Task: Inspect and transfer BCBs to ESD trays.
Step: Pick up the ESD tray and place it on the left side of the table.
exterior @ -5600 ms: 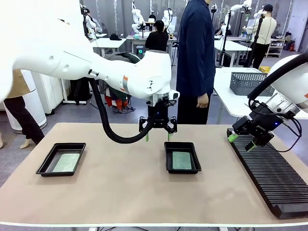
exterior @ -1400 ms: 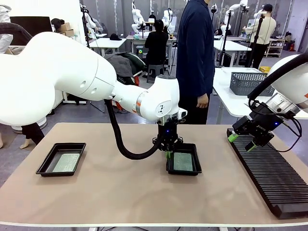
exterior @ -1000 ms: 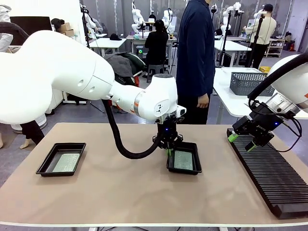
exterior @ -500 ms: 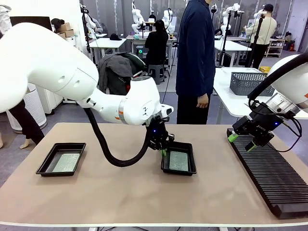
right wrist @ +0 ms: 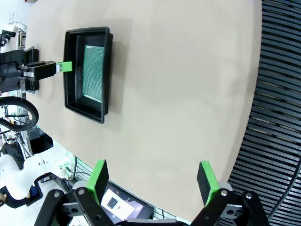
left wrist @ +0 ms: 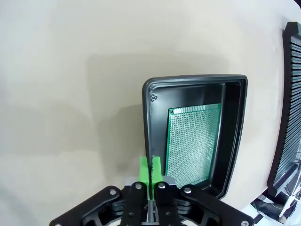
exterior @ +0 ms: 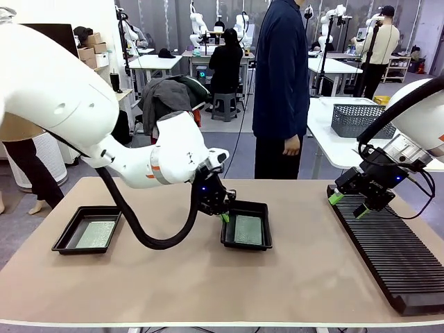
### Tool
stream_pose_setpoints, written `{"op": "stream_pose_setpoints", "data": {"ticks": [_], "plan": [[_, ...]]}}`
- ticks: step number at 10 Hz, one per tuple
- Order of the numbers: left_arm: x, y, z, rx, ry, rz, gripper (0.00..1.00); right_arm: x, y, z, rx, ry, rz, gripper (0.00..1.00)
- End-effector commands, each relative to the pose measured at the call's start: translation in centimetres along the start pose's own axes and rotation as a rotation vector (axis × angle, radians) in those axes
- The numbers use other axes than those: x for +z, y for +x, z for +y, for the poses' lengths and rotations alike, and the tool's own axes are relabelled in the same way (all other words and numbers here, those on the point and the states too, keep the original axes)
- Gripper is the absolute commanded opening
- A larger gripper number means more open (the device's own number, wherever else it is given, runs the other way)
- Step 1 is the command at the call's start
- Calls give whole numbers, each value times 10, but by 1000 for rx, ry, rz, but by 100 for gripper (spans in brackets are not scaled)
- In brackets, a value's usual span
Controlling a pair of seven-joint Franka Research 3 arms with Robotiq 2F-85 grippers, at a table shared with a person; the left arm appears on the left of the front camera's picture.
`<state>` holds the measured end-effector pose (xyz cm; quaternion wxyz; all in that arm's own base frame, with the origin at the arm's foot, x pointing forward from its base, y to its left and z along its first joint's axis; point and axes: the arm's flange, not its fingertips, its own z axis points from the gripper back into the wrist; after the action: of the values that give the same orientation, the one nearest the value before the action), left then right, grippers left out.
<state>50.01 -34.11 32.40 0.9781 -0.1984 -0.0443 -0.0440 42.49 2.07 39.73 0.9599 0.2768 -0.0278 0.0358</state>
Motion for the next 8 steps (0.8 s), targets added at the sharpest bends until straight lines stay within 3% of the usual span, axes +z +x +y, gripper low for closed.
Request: {"op": "stream_pose_setpoints", "data": {"ticks": [1,8], "plan": [[19,-20,27,-4,-59,-25,3,-1,1,1,-21,-3,-10,100],[73,-42,130,18,-100,-53,3,-1,1,1,-21,-3,-10,100]]}}
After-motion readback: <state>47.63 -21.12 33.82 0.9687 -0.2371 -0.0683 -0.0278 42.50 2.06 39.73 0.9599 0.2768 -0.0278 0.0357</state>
